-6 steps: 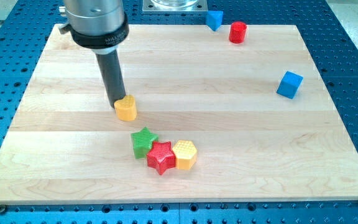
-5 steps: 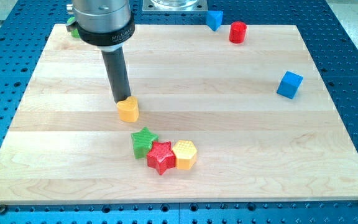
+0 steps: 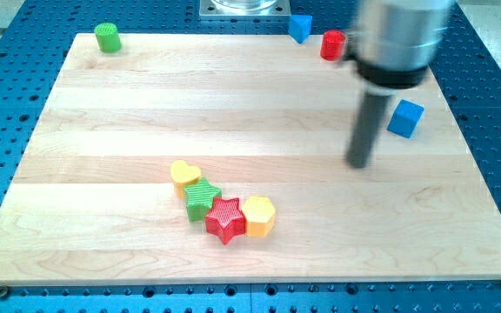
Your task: Place the cube at the top left of the heart
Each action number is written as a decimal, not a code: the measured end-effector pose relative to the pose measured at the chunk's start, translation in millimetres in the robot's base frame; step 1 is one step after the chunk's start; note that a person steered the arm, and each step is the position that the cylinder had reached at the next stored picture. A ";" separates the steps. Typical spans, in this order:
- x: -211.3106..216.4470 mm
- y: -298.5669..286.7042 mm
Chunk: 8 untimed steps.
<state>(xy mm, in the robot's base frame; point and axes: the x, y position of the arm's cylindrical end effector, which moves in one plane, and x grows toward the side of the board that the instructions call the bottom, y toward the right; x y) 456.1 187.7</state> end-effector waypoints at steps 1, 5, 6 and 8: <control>-42.1 109.9; -66.6 52.2; -87.3 -4.8; 22.9 -131.8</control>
<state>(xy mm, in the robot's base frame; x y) 479.1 55.9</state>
